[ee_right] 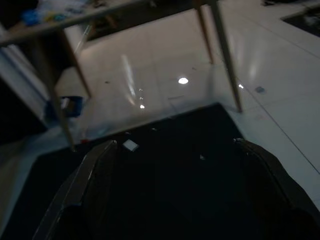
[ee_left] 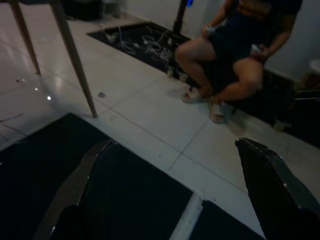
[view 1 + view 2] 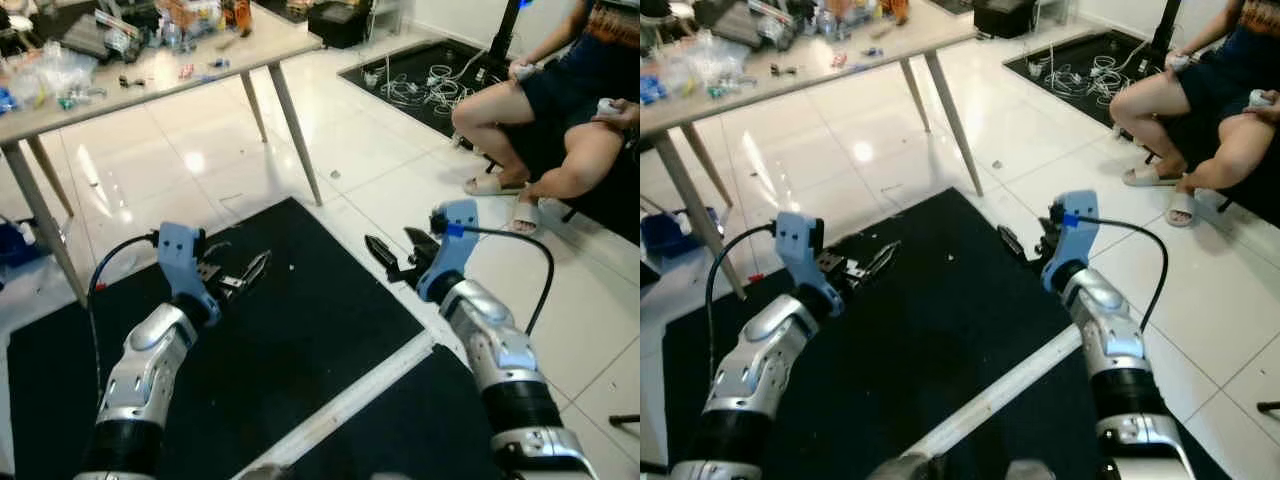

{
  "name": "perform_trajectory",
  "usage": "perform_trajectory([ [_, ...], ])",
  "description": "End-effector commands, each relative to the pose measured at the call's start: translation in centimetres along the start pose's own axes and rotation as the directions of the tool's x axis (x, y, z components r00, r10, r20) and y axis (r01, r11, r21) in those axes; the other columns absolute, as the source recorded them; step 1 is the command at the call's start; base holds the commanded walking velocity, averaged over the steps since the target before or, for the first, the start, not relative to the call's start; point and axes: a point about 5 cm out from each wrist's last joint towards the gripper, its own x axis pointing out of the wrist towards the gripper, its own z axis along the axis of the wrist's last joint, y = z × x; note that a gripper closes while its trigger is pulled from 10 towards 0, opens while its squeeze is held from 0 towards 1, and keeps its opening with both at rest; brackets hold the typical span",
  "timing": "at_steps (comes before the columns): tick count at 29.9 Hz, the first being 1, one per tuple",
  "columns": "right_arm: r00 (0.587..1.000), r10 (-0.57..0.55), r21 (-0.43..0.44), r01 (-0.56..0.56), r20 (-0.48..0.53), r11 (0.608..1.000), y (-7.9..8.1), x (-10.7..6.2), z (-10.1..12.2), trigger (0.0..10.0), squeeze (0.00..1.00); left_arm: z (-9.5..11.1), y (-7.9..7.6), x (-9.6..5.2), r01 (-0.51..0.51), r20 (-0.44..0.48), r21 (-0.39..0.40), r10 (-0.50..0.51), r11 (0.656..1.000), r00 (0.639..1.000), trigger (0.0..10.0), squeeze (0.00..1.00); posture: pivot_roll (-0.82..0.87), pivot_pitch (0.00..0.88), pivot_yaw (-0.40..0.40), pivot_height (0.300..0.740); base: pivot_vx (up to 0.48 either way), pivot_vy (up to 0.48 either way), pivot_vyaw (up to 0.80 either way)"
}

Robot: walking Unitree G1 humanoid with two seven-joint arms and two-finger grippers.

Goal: Picking trash to rubbish bin

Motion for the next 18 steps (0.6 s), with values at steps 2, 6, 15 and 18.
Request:
perform_trajectory([
  [2, 1.000, 0.022, 0.008, -0.022, -0.003, 1.000, 0.59, 0.14, -0.21, 10.0, 0.00, -0.29, 0.26, -0.31, -0.010, -0.017, 0.001, 0.010, 1.000, 1.000, 10.0, 0.00, -0.12, 0.000, 0.025, 0.740, 0.000, 0.000, 0.77],
  [6, 1.000, 0.026, 0.009, -0.026, -0.002, 1.000, 0.66, 0.16, -0.19, 10.0, 0.00, -0.25, 0.29, -0.31, -0.010, -0.016, 0.001, 0.010, 1.000, 1.000, 10.0, 0.00, -0.11, 0.000, 0.026, 0.740, 0.000, 0.000, 0.77],
  [15, 1.000, 0.026, 0.011, -0.026, 0.000, 1.000, 0.71, 0.17, -0.16, 10.0, 0.00, -0.23, 0.29, -0.32, -0.008, -0.017, 0.004, 0.008, 1.000, 1.000, 10.0, 0.00, -0.11, 0.000, 0.028, 0.740, 0.000, 0.000, 0.77],
  [18, 1.000, 0.009, 0.026, -0.009, -0.003, 1.000, 0.52, 0.17, -0.22, 10.0, 0.00, -0.23, 0.28, -0.32, -0.007, -0.018, 0.006, 0.007, 1.000, 1.000, 10.0, 0.00, -0.11, 0.000, 0.028, 0.740, 0.000, 0.000, 0.78],
])
